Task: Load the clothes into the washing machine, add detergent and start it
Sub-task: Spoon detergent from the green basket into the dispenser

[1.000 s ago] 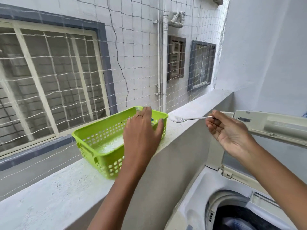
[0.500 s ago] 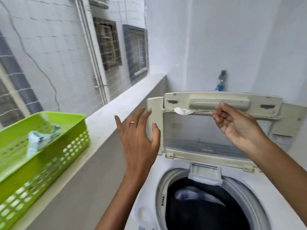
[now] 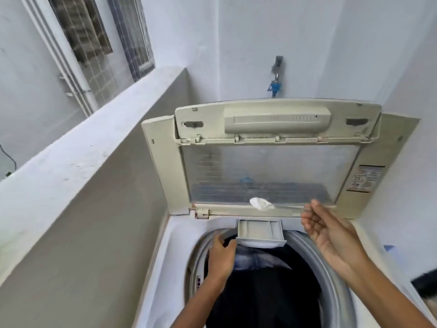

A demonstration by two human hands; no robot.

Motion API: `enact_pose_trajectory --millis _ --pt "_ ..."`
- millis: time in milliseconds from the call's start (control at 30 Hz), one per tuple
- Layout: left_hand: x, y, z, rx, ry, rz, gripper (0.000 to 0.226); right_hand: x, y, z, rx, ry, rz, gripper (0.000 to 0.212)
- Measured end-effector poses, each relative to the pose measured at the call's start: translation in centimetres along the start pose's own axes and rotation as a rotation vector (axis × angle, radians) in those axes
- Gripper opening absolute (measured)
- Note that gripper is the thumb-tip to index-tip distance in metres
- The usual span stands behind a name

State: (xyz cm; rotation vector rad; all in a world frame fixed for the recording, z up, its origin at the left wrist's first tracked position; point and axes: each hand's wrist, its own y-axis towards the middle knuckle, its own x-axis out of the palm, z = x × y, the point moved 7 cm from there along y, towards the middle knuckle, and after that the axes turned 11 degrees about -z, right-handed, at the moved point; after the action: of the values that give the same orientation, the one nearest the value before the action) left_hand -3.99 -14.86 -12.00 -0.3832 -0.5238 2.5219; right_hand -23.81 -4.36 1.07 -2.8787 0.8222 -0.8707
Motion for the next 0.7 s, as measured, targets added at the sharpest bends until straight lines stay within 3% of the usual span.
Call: enact_pose_trajectory --millis 67,100,200,400,700 --pt "0.9 2.0 -3.2 -0.107 -0.079 -0.027 0.08 -1.9 0.4 2.1 0.034 0.015 0.054 0.013" --pt "1.4 2.1 -3.7 -0.152 -0.104 -0.059 0.079 -2.7 0.6 3.1 0.052 0.019 0.079 0.012" --pt "2.4 1.9 -3.4 -0.196 -0.16 -0.131 0.052 -4.6 0.7 5.4 0.09 0.044 0.141 0.013" --pt "4.2 2.3 -2.6 -0.183 -0.214 -0.192 0.029 -7.0 1.6 8.6 0.14 0.047 0.249 0.011" --pt "5.1 2.7 -2.4 -0.2 -0.316 -0.198 0.028 -8.4 1.4 9.9 0.12 -0.045 0.281 0.022"
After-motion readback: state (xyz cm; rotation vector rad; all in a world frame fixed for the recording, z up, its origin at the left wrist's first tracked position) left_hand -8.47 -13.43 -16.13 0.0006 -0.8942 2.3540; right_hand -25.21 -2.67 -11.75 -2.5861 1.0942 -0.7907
